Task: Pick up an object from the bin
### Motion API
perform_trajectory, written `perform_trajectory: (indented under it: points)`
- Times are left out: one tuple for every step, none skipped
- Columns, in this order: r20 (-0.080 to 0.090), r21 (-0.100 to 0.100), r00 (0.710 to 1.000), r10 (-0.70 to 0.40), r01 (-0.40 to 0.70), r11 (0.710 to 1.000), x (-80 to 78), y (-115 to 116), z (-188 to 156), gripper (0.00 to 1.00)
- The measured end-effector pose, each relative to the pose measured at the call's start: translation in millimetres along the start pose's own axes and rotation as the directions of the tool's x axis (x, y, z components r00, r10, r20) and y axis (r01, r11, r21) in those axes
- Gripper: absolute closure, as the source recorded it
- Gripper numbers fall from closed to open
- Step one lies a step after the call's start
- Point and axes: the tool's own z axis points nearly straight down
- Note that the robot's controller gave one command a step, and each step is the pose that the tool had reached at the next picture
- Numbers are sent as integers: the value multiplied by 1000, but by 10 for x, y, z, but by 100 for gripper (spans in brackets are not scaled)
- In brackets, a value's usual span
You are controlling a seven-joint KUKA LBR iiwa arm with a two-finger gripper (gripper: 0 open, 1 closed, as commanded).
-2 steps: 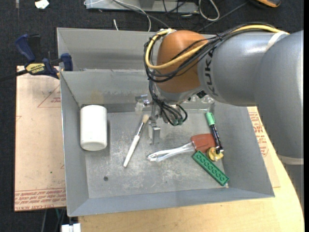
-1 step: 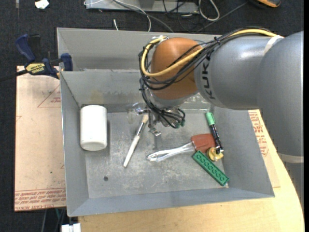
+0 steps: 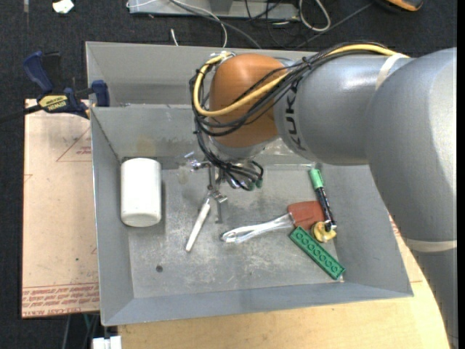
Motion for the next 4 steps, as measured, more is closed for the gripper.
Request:
perform_trajectory:
  points:
    - [4,3,985,-173,173,985,-106,-29,244,0]
    - [6,0,966,-259,259,966,55,-110,441,100]
    - [6,0,966,-258,258,966,55,-110,441,100]
    - [-1,-6,966,-257,257,966,79,-96,232,100]
